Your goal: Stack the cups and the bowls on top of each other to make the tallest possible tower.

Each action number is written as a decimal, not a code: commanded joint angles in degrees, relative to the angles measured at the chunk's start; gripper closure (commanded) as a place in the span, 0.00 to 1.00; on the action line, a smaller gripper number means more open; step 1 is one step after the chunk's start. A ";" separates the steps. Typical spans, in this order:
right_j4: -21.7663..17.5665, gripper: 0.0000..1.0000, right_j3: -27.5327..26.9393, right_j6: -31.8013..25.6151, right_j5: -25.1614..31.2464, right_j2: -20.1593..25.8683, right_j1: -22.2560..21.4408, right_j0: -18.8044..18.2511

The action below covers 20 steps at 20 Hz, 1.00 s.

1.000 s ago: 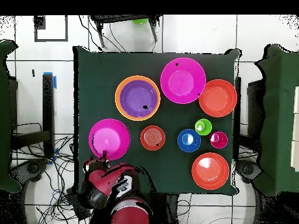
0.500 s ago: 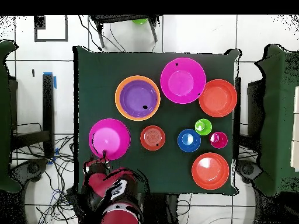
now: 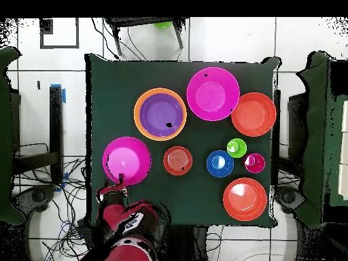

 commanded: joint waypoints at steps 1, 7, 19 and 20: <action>7.99 0.00 -13.46 8.70 6.21 7.04 22.01 1.65; 10.15 0.00 -13.56 7.77 5.61 6.46 22.45 2.43; 11.40 0.00 -2.48 6.26 20.54 8.04 6.98 0.59; 11.70 0.00 -2.11 6.16 21.75 8.11 5.86 0.71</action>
